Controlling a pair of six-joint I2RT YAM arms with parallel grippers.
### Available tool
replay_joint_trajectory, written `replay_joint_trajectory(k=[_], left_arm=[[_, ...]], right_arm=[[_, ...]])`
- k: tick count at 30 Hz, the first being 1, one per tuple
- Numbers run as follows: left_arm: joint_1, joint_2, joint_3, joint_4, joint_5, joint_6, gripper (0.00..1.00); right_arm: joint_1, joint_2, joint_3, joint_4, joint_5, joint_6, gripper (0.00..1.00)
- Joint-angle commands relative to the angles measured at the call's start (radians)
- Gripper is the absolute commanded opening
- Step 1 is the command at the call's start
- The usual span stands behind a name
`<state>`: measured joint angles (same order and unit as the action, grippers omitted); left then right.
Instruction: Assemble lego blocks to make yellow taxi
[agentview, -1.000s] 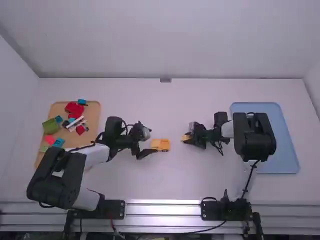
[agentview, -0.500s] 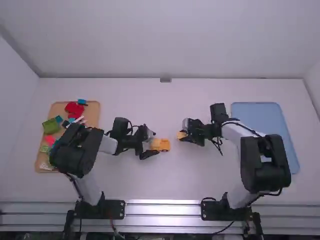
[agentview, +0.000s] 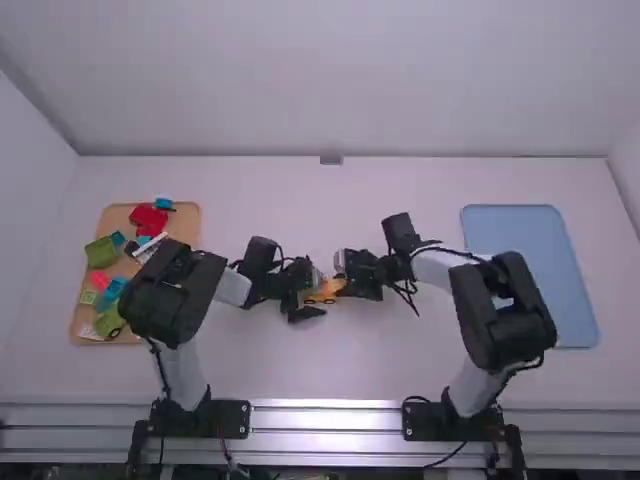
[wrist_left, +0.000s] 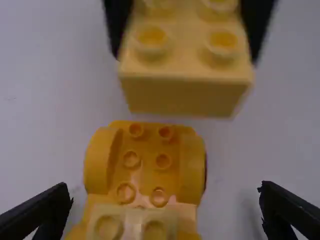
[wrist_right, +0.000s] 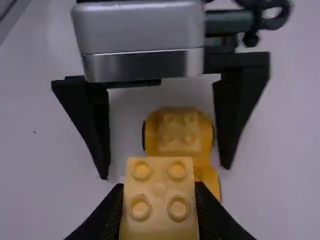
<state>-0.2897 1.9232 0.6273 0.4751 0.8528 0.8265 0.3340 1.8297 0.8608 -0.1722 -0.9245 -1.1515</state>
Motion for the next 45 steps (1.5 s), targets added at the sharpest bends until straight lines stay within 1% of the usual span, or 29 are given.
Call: replay_joint_trajectory(k=[1,4,7,8,9,10,13,15,16,23,25,28,32,35,41,45], left_arm=[[0.009,0.011,0.012,-0.021,-0.01,0.042,0.94],[0.011,0.011,0.006,-0.063,-0.008,0.134,0.83],[0.006,0.011,0.005,-0.074,-0.009,0.14,0.81],[0.005,0.011,0.006,-0.074,-0.008,0.14,0.79],[0.006,0.011,0.008,-0.075,-0.009,0.14,0.72],[0.006,0.011,0.008,-0.075,-0.009,0.14,0.72],[0.006,0.011,0.009,-0.075,-0.009,0.14,0.59],[0.004,0.011,0.009,-0.074,-0.009,0.14,0.52],[0.003,0.011,0.009,-0.075,-0.009,0.14,0.51],[0.004,0.011,0.006,-0.08,-0.004,0.14,0.46],[0.002,0.011,0.006,-0.083,-0.005,0.14,0.46],[0.002,0.011,0.006,-0.084,-0.004,0.14,0.46],[0.002,0.011,0.006,-0.108,-0.005,0.166,0.41],[0.002,0.011,0.006,-0.135,0.003,0.204,0.42],[0.002,0.011,0.008,-0.147,0.003,0.193,0.43],[0.002,0.011,0.006,-0.146,0.002,0.192,0.43]], right_arm=[[0.003,0.026,0.008,0.012,-0.01,0.023,0.06],[0.0,0.048,0.008,0.036,-0.021,0.029,0.05],[0.0,0.056,0.008,0.038,-0.019,0.029,0.05],[0.0,0.056,0.008,0.038,-0.021,0.03,0.05],[0.003,0.056,0.008,0.038,-0.016,0.03,0.05],[0.003,0.056,0.008,0.037,-0.015,0.029,0.05],[0.016,0.056,0.008,0.039,0.013,0.029,0.05],[0.016,0.056,0.008,0.042,0.026,0.03,0.05],[0.016,0.056,0.008,0.041,0.03,0.03,0.05],[0.017,0.056,0.008,0.038,0.04,0.029,0.06],[0.028,0.056,0.008,0.037,0.063,0.03,0.07],[0.053,0.056,0.008,0.034,0.097,0.03,0.06],[0.084,0.056,0.008,0.038,0.121,0.03,0.04],[0.085,0.056,0.008,0.039,0.118,0.03,0.04],[0.072,0.056,0.008,0.038,0.118,0.03,0.04],[0.075,0.056,0.008,0.038,0.118,0.03,0.07]])
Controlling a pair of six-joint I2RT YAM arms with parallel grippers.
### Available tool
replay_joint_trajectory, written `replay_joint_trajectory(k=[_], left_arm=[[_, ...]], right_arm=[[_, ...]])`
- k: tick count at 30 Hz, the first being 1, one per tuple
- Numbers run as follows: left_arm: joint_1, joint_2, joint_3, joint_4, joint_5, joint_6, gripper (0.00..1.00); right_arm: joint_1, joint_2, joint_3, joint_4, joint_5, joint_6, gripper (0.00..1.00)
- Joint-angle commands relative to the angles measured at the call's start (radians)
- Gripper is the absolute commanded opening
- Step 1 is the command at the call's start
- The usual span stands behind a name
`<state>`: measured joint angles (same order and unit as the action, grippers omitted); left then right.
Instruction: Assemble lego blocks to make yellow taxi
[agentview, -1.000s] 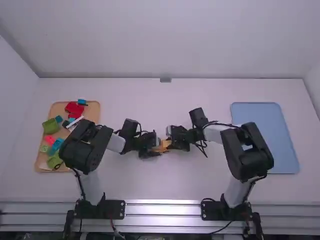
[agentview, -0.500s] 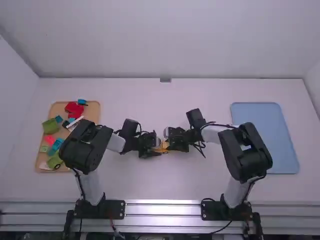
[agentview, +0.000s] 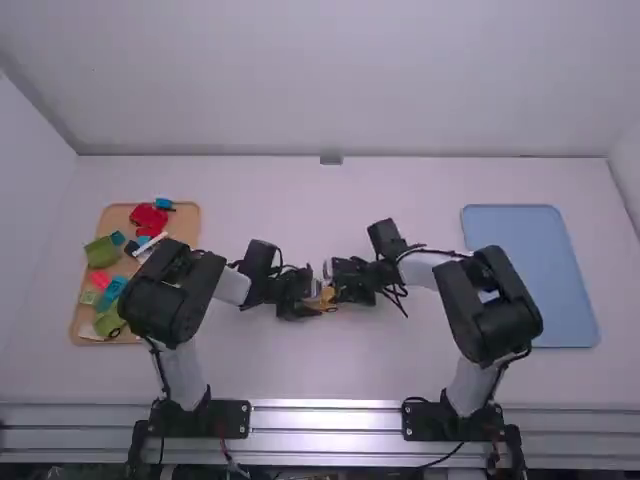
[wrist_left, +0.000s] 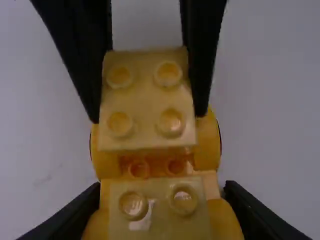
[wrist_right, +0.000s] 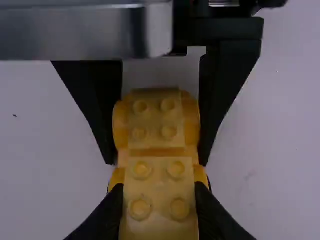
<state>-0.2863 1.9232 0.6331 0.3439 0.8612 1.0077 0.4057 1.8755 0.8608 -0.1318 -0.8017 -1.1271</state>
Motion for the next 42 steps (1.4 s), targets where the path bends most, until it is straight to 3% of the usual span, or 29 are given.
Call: replay_joint_trajectory(k=[1,13,15,17,20,27,29,30,31,33,42], left_arm=[[-0.002,0.011,0.002,-0.015,-0.006,0.011,0.43],[0.001,0.011,0.003,-0.012,-0.006,0.011,0.45],[-0.004,0.011,0.004,-0.013,-0.007,0.011,0.46],[0.0,0.011,0.003,-0.012,-0.007,0.011,0.47],[-0.001,0.011,0.002,-0.011,-0.008,0.012,0.48],[-0.003,0.011,0.002,-0.011,-0.013,0.011,0.47],[-0.003,0.011,0.002,-0.011,-0.014,0.011,0.48],[-0.002,0.011,0.002,-0.01,-0.014,0.011,0.48],[0.003,0.011,0.002,-0.009,-0.013,0.011,0.48],[0.005,0.011,0.004,-0.008,-0.013,0.011,0.47],[0.005,0.011,0.003,0.004,-0.013,0.003,0.44]], right_arm=[[0.009,0.011,0.008,-0.003,-0.005,0.006,0.07],[0.048,0.011,0.008,0.05,0.072,0.128,0.09],[0.047,0.011,0.008,0.05,0.068,0.127,0.18],[0.047,0.011,0.009,0.053,0.045,0.127,0.38],[0.035,0.01,0.009,0.076,0.002,0.128,0.48],[-0.039,-0.039,0.008,0.041,-0.163,0.055,0.56],[-0.067,-0.04,0.008,0.029,-0.17,0.041,0.53],[-0.08,-0.04,0.008,0.017,-0.165,0.041,0.46],[-0.087,-0.039,0.008,0.006,-0.151,0.044,0.24],[-0.085,-0.035,0.008,-0.006,-0.137,0.046,0.0],[0.002,0.033,0.008,0.045,0.039,0.145,0.0]])
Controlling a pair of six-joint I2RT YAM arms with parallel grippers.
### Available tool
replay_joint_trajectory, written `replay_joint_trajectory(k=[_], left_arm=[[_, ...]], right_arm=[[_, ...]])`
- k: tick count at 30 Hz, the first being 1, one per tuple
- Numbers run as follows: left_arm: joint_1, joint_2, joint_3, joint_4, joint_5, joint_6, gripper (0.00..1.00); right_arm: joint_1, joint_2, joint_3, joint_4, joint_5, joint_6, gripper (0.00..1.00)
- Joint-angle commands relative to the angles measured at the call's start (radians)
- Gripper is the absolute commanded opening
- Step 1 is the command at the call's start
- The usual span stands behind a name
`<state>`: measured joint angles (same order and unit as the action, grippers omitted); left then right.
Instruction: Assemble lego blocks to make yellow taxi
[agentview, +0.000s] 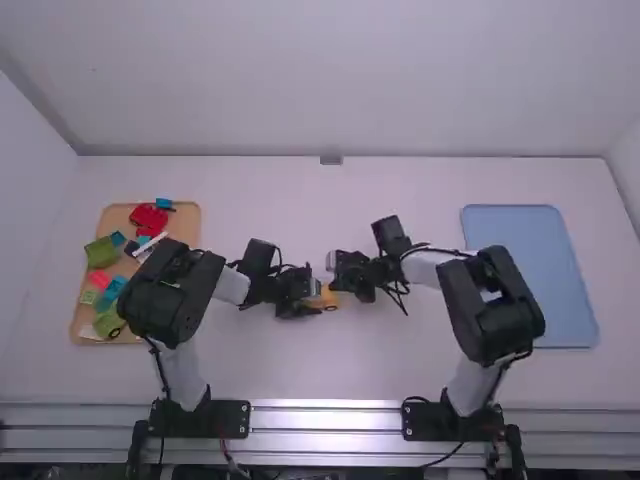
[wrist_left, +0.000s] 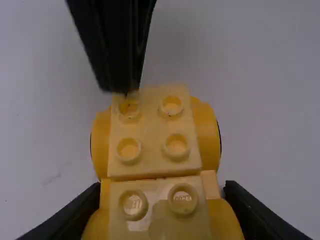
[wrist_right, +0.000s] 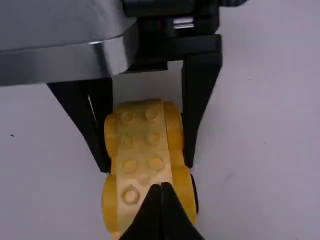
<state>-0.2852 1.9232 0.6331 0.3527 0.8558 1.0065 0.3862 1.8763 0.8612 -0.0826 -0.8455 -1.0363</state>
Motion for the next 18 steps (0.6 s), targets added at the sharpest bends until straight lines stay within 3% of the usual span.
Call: replay_joint_trajectory(k=[1,7,13,18], left_arm=[[0.004,0.011,0.002,-0.004,-0.008,0.004,0.44],[0.003,0.011,0.004,-0.004,-0.008,0.004,0.43],[0.003,0.011,0.003,0.002,-0.009,0.004,0.41],[0.003,0.011,0.016,-0.005,-0.007,0.004,0.41]], right_arm=[[0.025,0.036,0.008,-0.005,0.097,0.061,0.0],[0.067,0.091,0.008,-0.011,0.212,0.112,0.0],[0.095,0.108,0.008,-0.082,0.244,0.038,0.0],[0.095,0.091,0.021,-0.043,0.225,0.098,0.0]])
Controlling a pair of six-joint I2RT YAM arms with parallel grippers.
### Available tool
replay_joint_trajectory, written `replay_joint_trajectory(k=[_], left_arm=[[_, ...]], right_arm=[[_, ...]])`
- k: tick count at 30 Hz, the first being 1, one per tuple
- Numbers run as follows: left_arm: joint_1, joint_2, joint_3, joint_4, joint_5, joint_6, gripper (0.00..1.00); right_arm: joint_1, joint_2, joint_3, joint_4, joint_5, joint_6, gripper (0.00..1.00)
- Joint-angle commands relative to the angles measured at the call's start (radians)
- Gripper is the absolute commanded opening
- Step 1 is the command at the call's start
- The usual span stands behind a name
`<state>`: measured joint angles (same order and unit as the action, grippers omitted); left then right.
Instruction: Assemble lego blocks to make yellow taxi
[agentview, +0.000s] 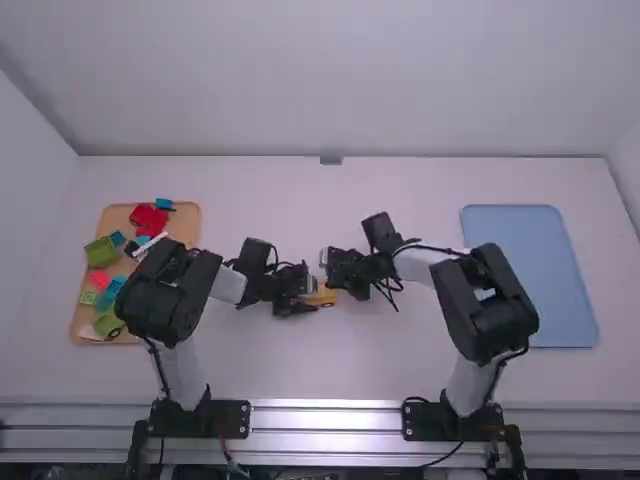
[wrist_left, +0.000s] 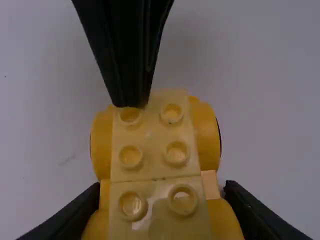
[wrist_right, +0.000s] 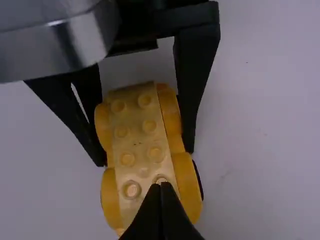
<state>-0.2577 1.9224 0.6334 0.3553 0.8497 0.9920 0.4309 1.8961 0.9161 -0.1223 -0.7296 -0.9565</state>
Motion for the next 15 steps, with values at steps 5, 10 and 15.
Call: replay_joint_trajectory(k=[5,10,15], left_arm=[[-0.036,0.011,0.041,-0.014,-0.003,0.019,0.39],[-0.031,0.011,0.106,-0.127,-0.005,0.074,0.4],[-0.031,0.011,0.179,-0.246,-0.059,0.135,0.41]], right_arm=[[-0.042,-0.051,0.03,0.002,-0.117,0.115,0.38],[-0.126,-0.152,0.055,0.092,-0.156,0.269,0.99],[-0.153,-0.263,0.045,0.084,-0.056,0.373,0.99]])
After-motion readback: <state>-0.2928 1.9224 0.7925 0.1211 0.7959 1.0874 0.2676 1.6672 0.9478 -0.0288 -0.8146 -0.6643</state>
